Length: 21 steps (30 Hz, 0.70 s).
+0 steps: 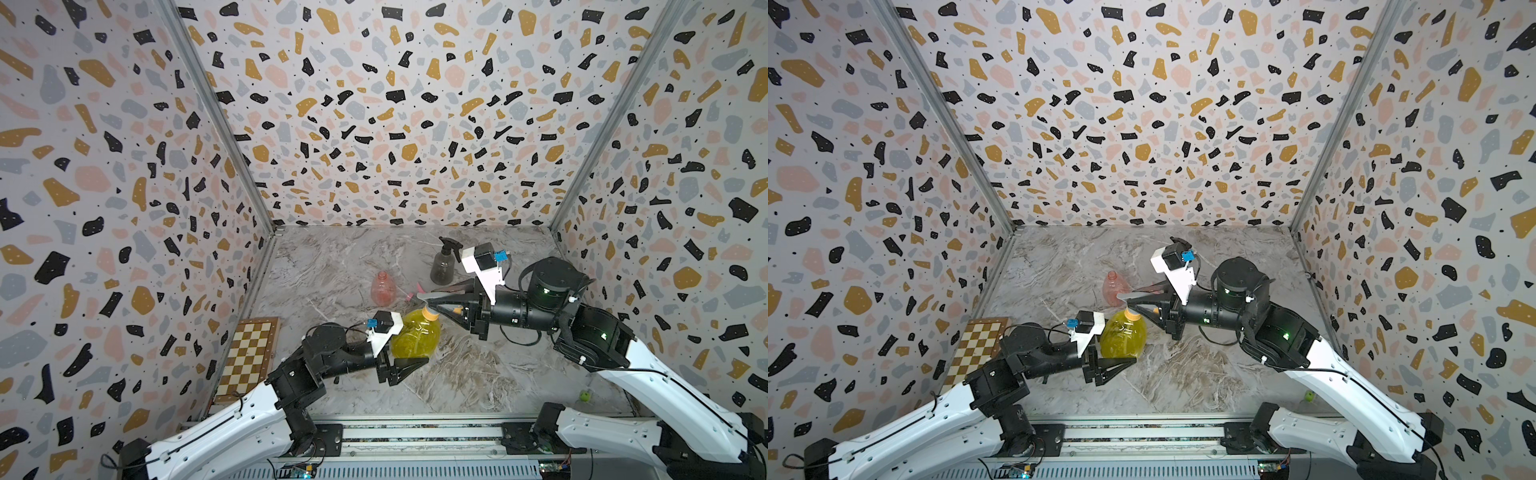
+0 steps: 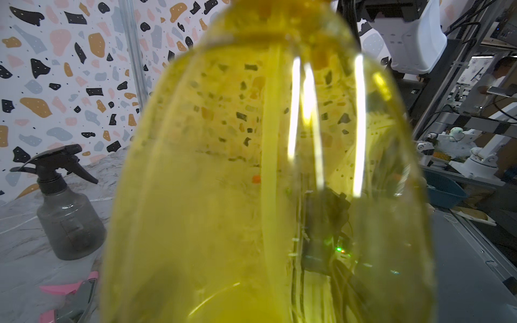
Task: Attach spray nozzles to spray bottles
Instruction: Screw the spray nozzle on the spray bottle.
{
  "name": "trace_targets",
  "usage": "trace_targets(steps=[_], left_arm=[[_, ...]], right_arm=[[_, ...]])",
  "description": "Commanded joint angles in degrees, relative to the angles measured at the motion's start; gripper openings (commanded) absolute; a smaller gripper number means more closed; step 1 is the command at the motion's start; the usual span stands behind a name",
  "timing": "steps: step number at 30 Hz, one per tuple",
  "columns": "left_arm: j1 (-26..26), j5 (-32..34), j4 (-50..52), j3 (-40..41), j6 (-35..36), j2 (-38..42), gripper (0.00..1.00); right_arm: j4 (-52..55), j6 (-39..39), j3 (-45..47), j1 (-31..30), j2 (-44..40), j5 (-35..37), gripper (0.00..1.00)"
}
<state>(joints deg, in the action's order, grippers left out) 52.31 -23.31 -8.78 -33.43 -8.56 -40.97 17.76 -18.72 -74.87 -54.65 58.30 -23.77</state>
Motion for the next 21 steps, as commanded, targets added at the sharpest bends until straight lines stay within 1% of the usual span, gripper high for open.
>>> trace_targets(steps=[1, 3, 5, 10, 16, 17, 19, 21], left_arm=[[0.0, 4.72, -7.36, -1.5, 0.65, 1.46, 0.0], [-0.01, 5.03, -6.91, -1.61, 1.02, 1.63, 0.0], [0.05, 4.86, -6.52, -1.7, 1.37, 1.62, 0.0], [0.13, 3.77, -5.89, -1.77, 1.83, 1.51, 0.0], [0.13, 3.19, -5.56, -1.81, 2.04, 1.42, 0.0], [0.08, 3.18, -5.53, -1.75, 2.03, 1.42, 0.0], [0.08, 3.19, -5.54, -1.81, 1.96, 1.38, 0.0], [0.08, 3.36, -5.64, -1.81, 2.0, 1.41, 0.0]], right_arm=[[4.77, -5.39, 2.83, -2.81, 0.9, 4.42, 0.09], [4.33, -6.91, 3.31, -4.18, 0.59, 7.84, 0.15], [3.53, -8.01, 3.74, -5.28, 0.27, 9.56, 0.19], [3.51, -8.21, 2.47, -5.73, 0.28, 11.03, 0.28], [3.69, -7.65, 0.84, -6.04, -0.04, 12.86, 0.34], [3.73, -7.49, 0.69, -6.02, -0.18, 13.13, 0.35], [3.8, -7.21, 0.2, -6.09, -0.28, 12.81, 0.42], [3.86, -7.08, 0.0, -6.14, -0.29, 12.7, 0.45]])
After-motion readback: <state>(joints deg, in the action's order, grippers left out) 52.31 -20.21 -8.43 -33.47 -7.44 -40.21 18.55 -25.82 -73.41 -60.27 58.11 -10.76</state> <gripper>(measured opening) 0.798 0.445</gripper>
